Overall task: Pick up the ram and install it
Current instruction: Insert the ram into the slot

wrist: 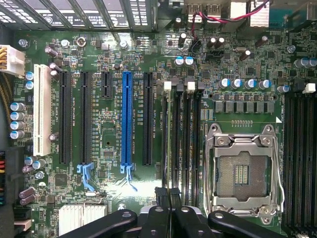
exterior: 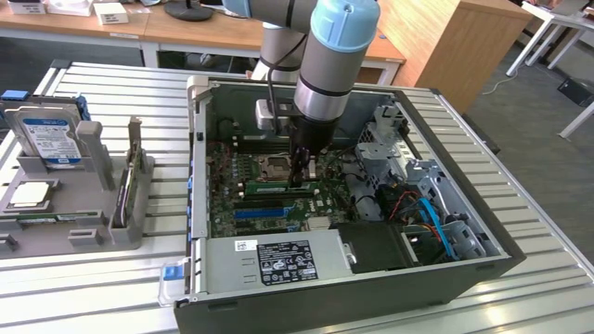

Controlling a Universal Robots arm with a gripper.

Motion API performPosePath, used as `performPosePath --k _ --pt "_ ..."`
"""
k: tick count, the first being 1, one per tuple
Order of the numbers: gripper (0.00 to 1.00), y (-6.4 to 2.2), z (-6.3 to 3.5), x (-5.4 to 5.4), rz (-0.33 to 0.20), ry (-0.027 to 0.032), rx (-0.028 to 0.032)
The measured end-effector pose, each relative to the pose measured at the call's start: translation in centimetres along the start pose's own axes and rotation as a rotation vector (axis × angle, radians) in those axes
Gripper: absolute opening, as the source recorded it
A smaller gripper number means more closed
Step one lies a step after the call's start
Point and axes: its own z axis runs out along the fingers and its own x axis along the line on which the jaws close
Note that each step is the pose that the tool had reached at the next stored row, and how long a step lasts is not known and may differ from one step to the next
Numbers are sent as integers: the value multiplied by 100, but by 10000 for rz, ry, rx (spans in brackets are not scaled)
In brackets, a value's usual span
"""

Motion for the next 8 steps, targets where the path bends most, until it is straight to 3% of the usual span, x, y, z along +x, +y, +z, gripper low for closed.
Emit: performPosePath --k 8 --pt "12 -1 0 0 -4 0 0"
